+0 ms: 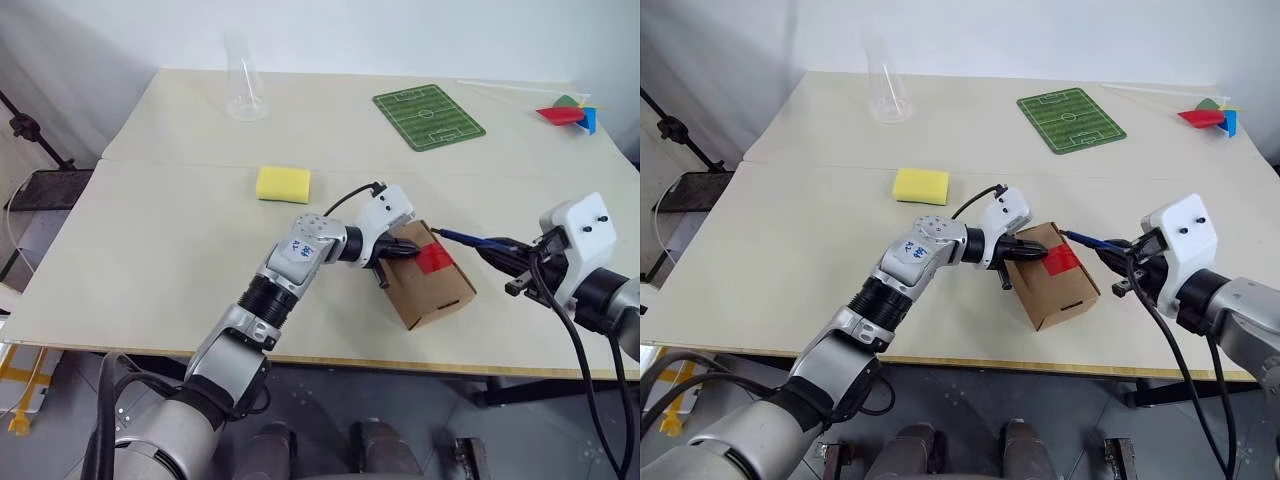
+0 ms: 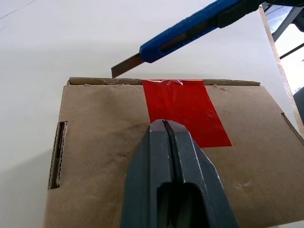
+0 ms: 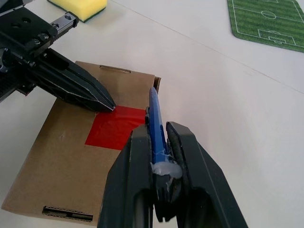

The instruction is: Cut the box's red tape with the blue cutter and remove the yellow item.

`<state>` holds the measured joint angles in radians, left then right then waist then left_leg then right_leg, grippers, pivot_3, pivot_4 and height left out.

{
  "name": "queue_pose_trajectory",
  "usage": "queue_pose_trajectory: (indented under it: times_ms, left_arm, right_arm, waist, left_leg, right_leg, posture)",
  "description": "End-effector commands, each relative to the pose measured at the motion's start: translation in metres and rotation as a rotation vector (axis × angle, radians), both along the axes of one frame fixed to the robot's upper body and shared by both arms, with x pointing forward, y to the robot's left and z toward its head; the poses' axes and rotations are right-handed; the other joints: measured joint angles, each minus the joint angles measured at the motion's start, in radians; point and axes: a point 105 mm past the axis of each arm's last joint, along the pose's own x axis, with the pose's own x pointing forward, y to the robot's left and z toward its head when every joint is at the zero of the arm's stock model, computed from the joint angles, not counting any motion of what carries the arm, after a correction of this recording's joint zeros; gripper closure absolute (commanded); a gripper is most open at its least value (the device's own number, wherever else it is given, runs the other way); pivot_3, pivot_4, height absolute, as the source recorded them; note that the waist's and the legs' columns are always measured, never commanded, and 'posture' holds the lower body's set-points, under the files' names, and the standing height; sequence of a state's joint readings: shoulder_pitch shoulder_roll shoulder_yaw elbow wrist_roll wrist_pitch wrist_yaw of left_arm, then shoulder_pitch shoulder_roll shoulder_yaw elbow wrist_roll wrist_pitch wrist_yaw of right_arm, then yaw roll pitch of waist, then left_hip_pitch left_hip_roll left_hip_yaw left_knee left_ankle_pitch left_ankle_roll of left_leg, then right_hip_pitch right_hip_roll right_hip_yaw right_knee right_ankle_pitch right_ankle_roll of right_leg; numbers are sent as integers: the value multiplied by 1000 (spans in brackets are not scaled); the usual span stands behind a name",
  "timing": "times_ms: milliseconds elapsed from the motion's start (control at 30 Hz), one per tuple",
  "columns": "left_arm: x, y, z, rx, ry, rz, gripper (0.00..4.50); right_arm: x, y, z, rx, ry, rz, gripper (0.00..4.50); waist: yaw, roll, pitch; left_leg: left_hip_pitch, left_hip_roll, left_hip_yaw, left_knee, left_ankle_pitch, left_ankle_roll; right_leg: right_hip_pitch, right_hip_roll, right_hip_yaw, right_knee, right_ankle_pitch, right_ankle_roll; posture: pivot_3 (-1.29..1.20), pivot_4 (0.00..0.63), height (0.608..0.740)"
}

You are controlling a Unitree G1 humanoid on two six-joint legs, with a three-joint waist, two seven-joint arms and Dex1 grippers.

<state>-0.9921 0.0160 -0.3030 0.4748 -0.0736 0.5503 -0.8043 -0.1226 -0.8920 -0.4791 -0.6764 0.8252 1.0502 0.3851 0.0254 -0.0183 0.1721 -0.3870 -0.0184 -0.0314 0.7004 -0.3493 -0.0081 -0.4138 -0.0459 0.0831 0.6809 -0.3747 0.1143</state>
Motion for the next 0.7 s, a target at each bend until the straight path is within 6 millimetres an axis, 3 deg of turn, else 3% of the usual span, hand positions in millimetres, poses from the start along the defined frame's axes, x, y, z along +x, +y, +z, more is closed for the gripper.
queue_pose_trajectory:
  times_ms: [33, 500, 700]
  left_arm:
    - [-6, 1, -21, 58, 58, -10, 4500]
    - [-4, 2, -24, 92, 31, -13, 4500]
    - [-2, 2, -47, 257, -45, -44, 4500]
  right_arm:
    - [-3, -1, 5, -7, -35, -10, 4334]
    - [-6, -2, -5, -16, 31, -8, 4334]
    - [3, -7, -4, -13, 120, -56, 4334]
  waist:
    - [0, 0, 0]
    - [0, 0, 0]
    - [3, -5, -5]
  left_leg:
    - [0, 0, 0, 0, 0, 0]
    - [0, 0, 0, 0, 0, 0]
    - [1, 0, -1, 0, 0, 0]
  right_leg:
    - [0, 0, 0, 0, 0, 0]
    - [0, 0, 0, 0, 0, 0]
    - [1, 0, -1, -1, 0, 0]
  posture:
    - [0, 150, 740]
    - [0, 150, 740]
    - [0, 150, 740]
